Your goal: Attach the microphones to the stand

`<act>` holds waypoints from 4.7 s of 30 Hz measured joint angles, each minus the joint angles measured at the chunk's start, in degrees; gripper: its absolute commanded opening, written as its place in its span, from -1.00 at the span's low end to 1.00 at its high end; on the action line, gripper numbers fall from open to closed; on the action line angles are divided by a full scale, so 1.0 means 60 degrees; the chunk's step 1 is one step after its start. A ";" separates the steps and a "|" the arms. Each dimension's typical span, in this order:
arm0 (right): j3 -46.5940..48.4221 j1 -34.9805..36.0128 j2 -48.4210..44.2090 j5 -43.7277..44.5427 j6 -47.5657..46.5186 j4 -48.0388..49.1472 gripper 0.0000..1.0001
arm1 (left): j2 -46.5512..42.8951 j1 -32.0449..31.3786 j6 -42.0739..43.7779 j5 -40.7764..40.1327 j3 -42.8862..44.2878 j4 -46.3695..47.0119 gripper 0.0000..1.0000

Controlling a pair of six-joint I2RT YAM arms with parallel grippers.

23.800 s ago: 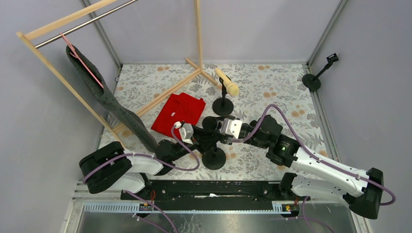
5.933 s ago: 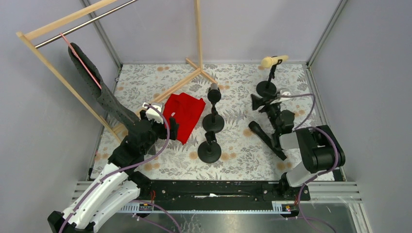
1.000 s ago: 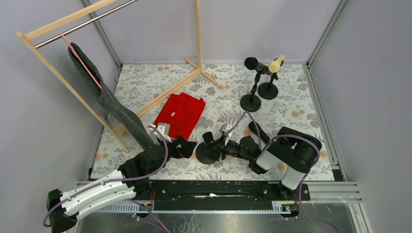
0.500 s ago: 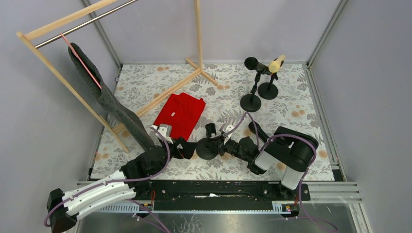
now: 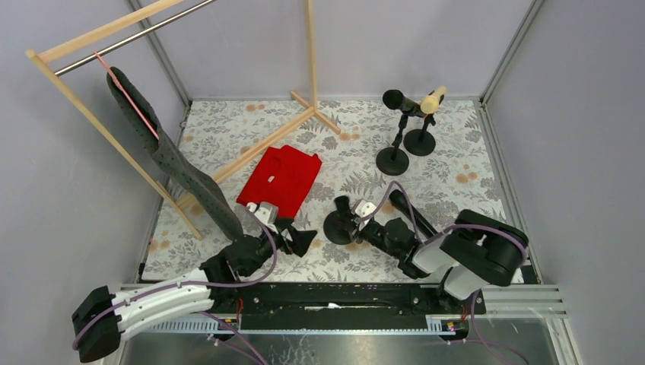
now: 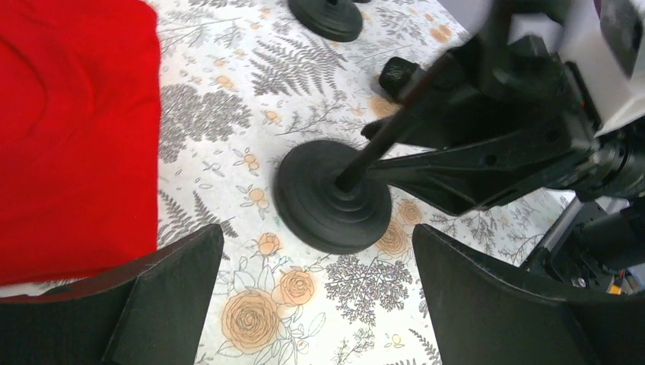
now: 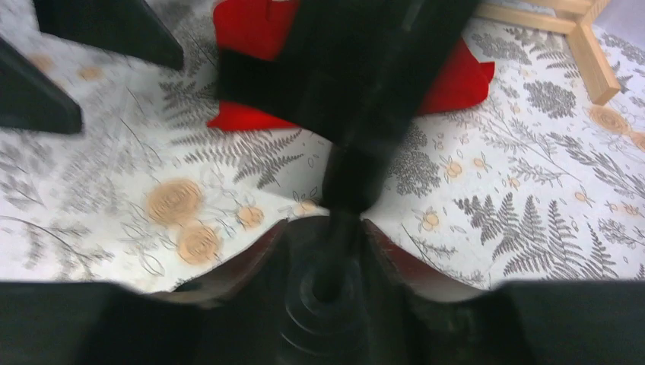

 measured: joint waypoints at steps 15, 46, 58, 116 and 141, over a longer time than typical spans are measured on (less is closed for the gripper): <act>0.0058 0.0000 -0.7650 0.0306 0.0754 -0.6819 0.43 | 0.2095 0.0000 0.2124 0.1552 -0.0368 0.4379 0.98; 0.6502 -0.4983 -0.2900 0.1679 0.2146 -1.7679 0.63 | 0.4750 0.0000 0.3206 0.2470 0.0004 0.7468 0.97; 0.6164 -0.6033 -0.2153 -0.0357 -0.1013 -1.7773 0.59 | 0.4550 -0.0004 0.3056 0.2470 0.0004 0.6994 0.97; 0.4149 -0.7144 -0.8980 -0.3042 0.3042 -1.4211 -1.00 | 0.9865 0.0984 0.4280 0.3869 0.1636 1.0950 0.93; 0.4426 -0.7144 -0.9143 -0.3464 0.2998 -1.4688 -1.00 | 1.0823 0.1880 0.4564 0.7322 0.2710 1.1180 -0.21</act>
